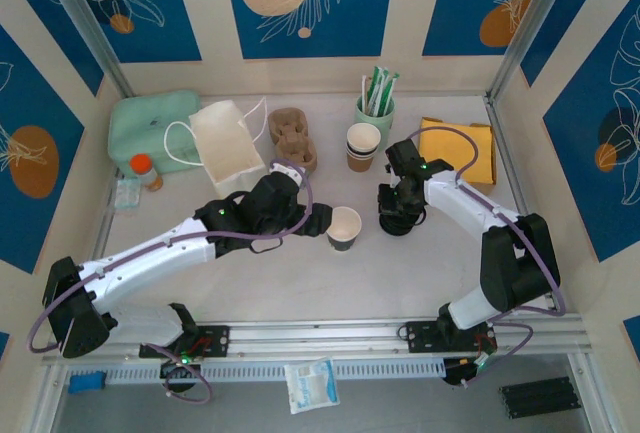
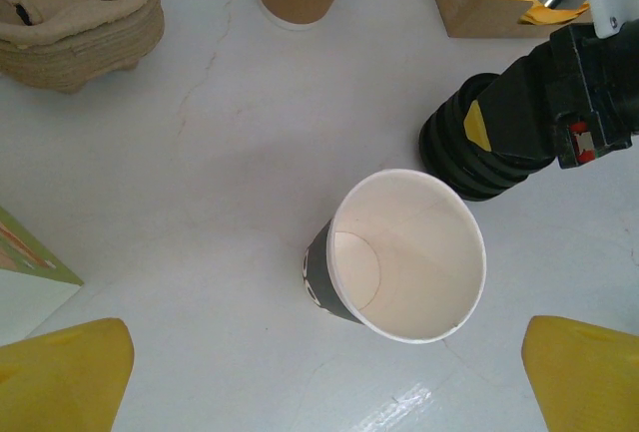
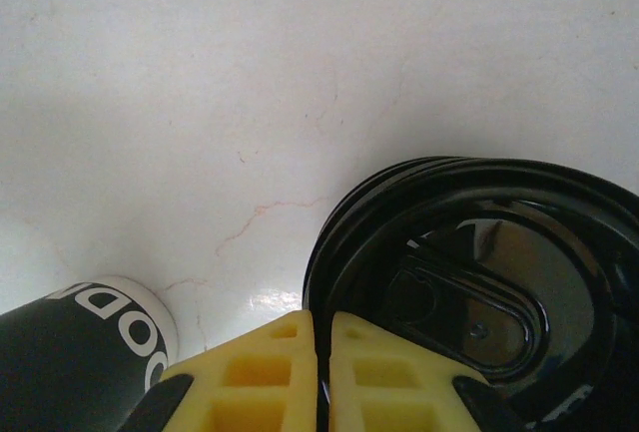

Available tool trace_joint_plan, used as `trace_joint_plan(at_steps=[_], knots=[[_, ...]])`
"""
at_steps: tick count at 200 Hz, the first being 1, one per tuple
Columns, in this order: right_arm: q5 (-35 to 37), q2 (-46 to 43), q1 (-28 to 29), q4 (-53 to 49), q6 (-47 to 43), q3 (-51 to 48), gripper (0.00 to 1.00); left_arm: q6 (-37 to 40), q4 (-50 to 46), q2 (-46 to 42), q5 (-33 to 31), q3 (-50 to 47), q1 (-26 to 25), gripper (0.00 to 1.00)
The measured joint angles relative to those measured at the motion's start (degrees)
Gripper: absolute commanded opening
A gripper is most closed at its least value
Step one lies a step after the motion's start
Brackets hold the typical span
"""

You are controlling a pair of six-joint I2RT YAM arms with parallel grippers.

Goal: Pack the takeout coffee

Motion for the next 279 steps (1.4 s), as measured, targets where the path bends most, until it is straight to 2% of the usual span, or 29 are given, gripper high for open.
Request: trace_joint_plan(at_steps=[105,142,174,215,279], knots=[[0.5,-6.0,0.1,-0.9,0.4,1.0,0.05,0.0,0.0,0.0,0.2,0.1,0.0,0.99],[-2.6,-11.8,0.0,-1.9,1.7,3.1,0.04,-1.0,1.1,0.0,1.3,0.1,0.0,0.99],[-9.6,-17.3,-0.5,-0.8,3.7,5.2,0.05,-3.1,3.9,0.0,2.9,0.1,0.0,0.99],[-23.5,-22.0,-2.3,4.6,9.2,5.4,0.05,-8.7,10.7,-0.3,6.2,0.0,1.7,0.99],[-43.4,-24.8,-3.9,22.7,22.9,5.0,0.05,-21.4,26.2,-6.8,7.7,-4.0,5.3,1.00]])
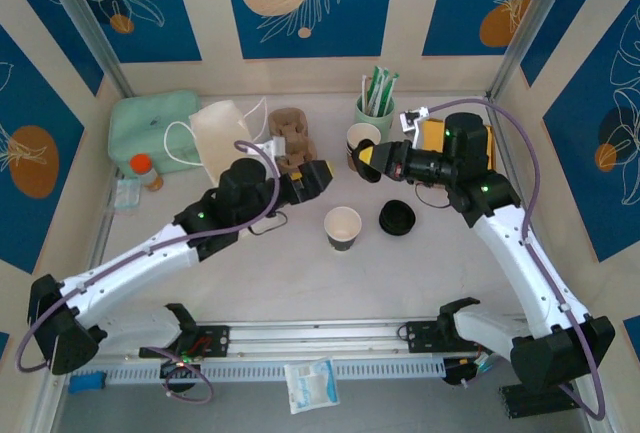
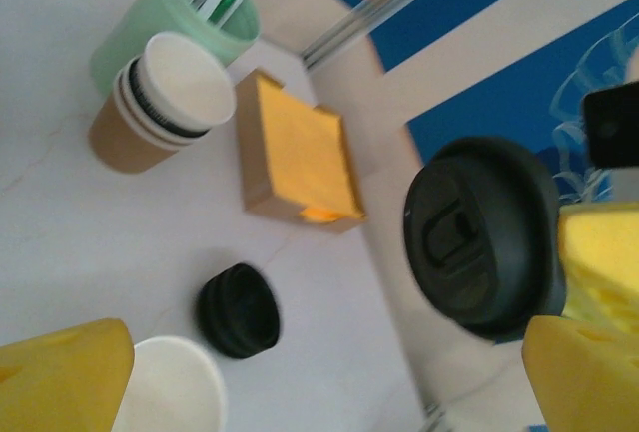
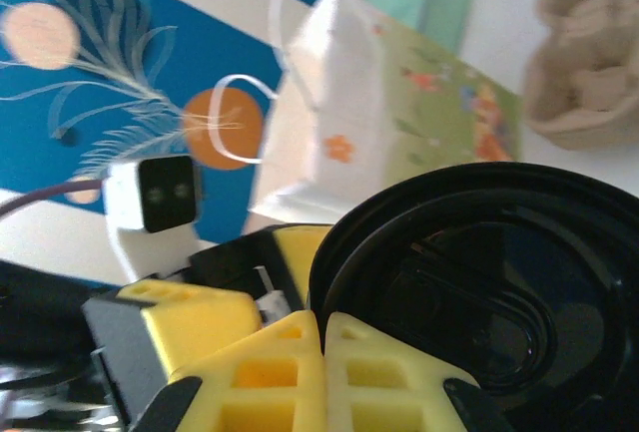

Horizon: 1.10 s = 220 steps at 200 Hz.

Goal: Pack the takeout coffee

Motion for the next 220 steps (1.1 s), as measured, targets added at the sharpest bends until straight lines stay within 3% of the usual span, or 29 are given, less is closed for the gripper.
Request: trace_joint_plan(at_steps=[40,98,220], knots=[[-6.3,0.0,0.0,12.2,8.9,-0.1,0.05,-6.4,9.9,-2.4,0.0,-0.9,0.0,1.00],[-8.2,1.9,2.1,26.7,18.9,-0.3,0.04,-15.1,22.7,-0.8,0.3,-1.3,0.0,0.99],[-5.9,4.7,8.0,37.4,24.0,-0.3,0.03,-24.5,35.0,3.1,1.5,-3.2,0.1,1.00]])
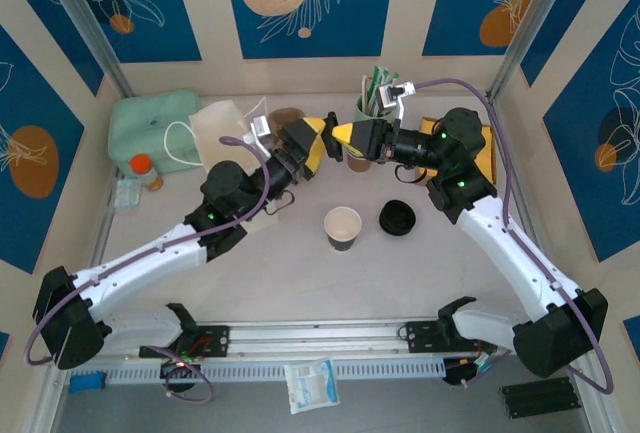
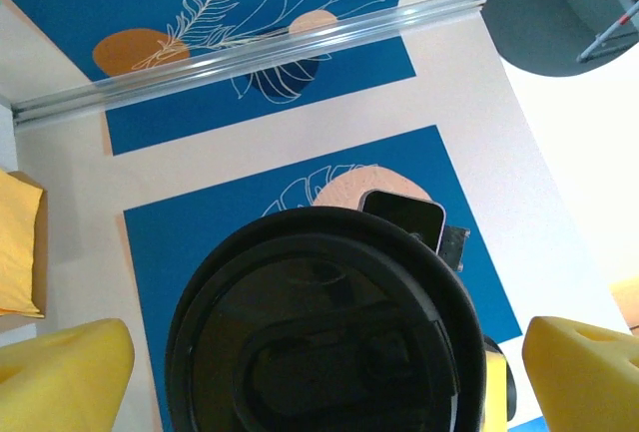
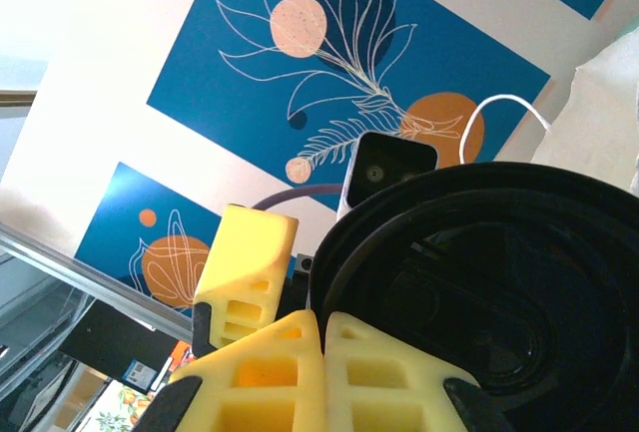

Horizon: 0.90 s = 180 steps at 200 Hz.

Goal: Pack the takeout coffee

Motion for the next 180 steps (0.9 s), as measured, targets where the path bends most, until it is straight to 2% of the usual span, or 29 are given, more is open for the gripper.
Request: trace_joint_plan(at_steps=[103,180], knots=[[1.2,0.2,0.6,1.5,0.6,-0.5,0.01,-3.8,5.7,3.0,0.0,-1.2,0.0,0.94],[1.6,0.2,0.6,2.6,0.7,-1.6,0.01,-4.7,7.5,3.7,-0.1,-1.2,0.0,0.82]])
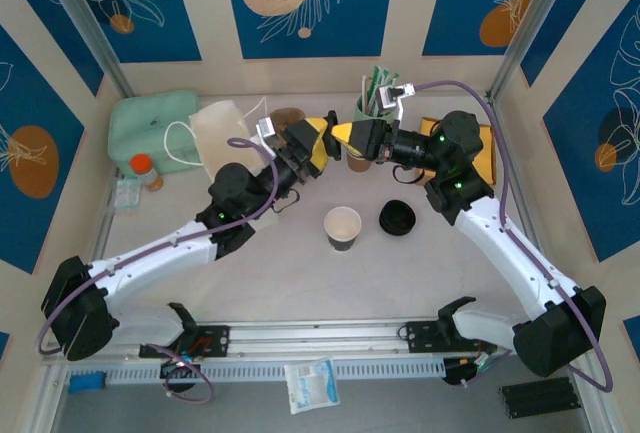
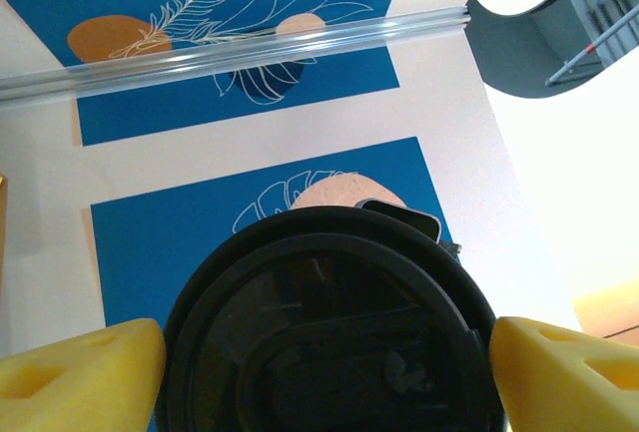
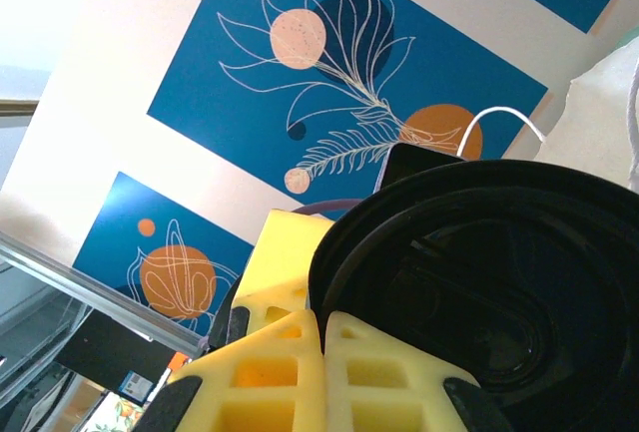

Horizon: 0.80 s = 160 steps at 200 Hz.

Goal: Pack the takeout coffee

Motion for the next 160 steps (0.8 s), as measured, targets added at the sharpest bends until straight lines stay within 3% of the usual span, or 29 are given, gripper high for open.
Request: trace_joint_plan(at_steps=[101,160], knots=[[0.5,0.0,0.0,0.4,0.0,-0.4,0.02,-0.4,1.5,0.7,-0.4,-0.2,0.0,0.69],[0.8,0.0,0.0,0.1,0.2,-0.7,0.18,-0.4,1.6,0.8,-0.4,-0.7,0.0,0.66]])
